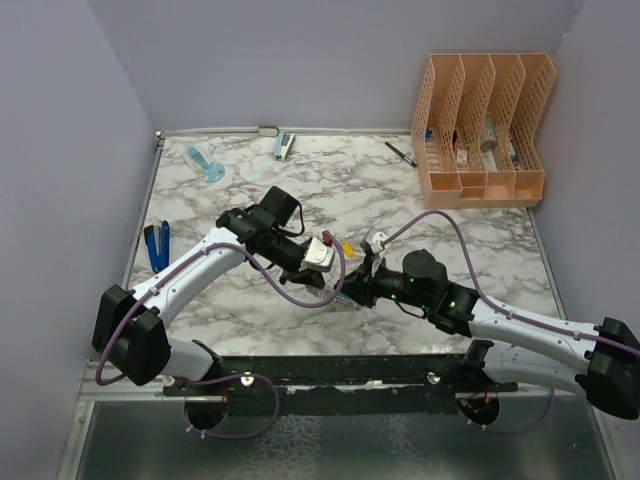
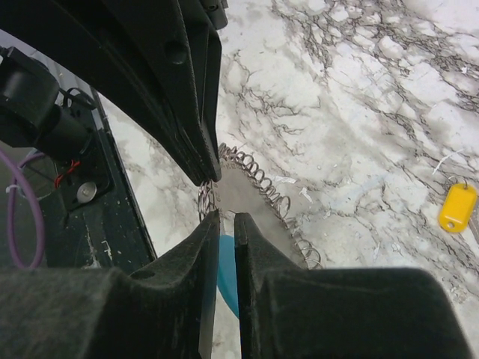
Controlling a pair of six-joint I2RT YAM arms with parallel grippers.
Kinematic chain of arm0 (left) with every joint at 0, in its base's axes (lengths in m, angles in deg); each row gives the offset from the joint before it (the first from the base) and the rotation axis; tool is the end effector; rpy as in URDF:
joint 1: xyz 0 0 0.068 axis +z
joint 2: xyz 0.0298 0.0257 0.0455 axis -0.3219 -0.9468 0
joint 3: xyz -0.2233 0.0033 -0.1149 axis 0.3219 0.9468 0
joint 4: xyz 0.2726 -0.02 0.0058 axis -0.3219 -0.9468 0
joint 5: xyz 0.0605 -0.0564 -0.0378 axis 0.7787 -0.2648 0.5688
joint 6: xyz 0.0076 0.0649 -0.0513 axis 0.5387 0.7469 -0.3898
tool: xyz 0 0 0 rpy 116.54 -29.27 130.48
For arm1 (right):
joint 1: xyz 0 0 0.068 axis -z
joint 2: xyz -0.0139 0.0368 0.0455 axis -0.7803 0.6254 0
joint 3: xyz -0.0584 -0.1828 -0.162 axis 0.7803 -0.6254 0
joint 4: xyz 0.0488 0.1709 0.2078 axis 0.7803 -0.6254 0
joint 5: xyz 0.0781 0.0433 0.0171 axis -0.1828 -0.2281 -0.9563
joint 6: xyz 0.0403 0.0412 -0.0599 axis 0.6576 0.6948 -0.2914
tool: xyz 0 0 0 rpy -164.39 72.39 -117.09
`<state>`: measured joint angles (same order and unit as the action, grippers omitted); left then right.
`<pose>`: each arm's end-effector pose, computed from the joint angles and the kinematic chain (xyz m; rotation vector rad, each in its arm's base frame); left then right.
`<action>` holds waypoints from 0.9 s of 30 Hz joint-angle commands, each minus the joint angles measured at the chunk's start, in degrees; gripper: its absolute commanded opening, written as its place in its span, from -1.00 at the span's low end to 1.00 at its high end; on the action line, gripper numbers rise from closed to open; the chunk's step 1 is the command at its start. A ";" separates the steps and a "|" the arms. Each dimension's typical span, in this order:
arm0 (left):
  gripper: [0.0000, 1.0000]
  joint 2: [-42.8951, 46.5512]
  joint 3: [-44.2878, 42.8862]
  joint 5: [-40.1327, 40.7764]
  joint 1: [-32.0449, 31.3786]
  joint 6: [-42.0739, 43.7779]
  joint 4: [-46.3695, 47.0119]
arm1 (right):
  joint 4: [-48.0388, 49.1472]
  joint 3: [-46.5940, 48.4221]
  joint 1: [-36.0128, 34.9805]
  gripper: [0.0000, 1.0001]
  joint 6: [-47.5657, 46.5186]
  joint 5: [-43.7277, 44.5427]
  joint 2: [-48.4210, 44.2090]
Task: Put the keys on the keyring
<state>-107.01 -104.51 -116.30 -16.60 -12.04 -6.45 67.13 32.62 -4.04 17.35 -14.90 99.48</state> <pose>0.1999 -0.2144 0.2401 1.8781 1.3900 -1.0691 0.1510 0.2414 0.2060 -0.8254 1.8021 0.9829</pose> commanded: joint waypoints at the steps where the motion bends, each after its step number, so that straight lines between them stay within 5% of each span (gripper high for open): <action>1: -1.00 -0.42 -1.65 -0.54 0.04 0.01 -0.79 | 0.17 2.49 0.07 -0.69 -1.29 -2.61 0.55; 27: -1.00 -0.65 -1.34 1.27 0.00 -1.39 1.42 | -3.18 5.57 0.05 -0.58 2.02 -6.85 0.41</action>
<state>-107.70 -104.51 -114.83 -16.60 -12.96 -6.07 65.03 35.72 -3.84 17.70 -19.43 101.36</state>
